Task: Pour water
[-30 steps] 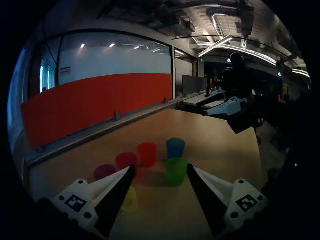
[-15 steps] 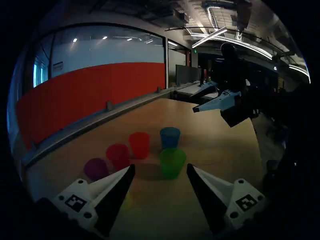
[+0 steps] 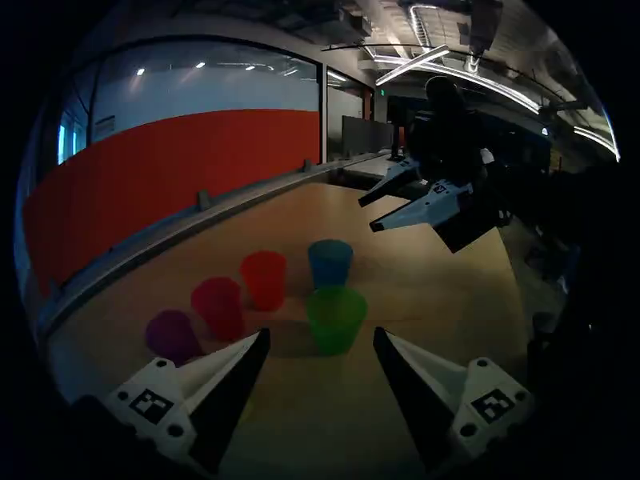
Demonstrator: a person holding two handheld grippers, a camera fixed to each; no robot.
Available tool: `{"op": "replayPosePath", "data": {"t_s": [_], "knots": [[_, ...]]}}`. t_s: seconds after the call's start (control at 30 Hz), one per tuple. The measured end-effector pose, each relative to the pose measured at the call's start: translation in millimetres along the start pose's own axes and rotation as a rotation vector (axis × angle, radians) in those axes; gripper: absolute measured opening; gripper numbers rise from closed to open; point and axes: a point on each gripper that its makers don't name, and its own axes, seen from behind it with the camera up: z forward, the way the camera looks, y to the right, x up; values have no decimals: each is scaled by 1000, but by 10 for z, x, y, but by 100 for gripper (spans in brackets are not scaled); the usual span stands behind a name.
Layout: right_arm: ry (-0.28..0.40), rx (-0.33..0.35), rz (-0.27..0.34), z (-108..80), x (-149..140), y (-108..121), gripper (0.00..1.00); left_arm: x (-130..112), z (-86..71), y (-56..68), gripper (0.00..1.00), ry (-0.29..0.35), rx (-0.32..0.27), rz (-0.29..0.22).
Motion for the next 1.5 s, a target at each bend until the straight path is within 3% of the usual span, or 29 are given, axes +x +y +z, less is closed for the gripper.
{"op": "replayPosePath", "data": {"t_s": [0.47, 1.0, 1.5], "knots": [[-78, 29, -28, 327, -278, -63, 100, -176, 248, 20, 96, -56, 2, -14], [-131, 73, -40, 698, -416, -152, 100, -236, 448, 68, 96, -71, -19, -28], [-142, 94, -33, 941, -420, -194, 97, -267, 510, 57, 96, -75, -23, -38]]}}
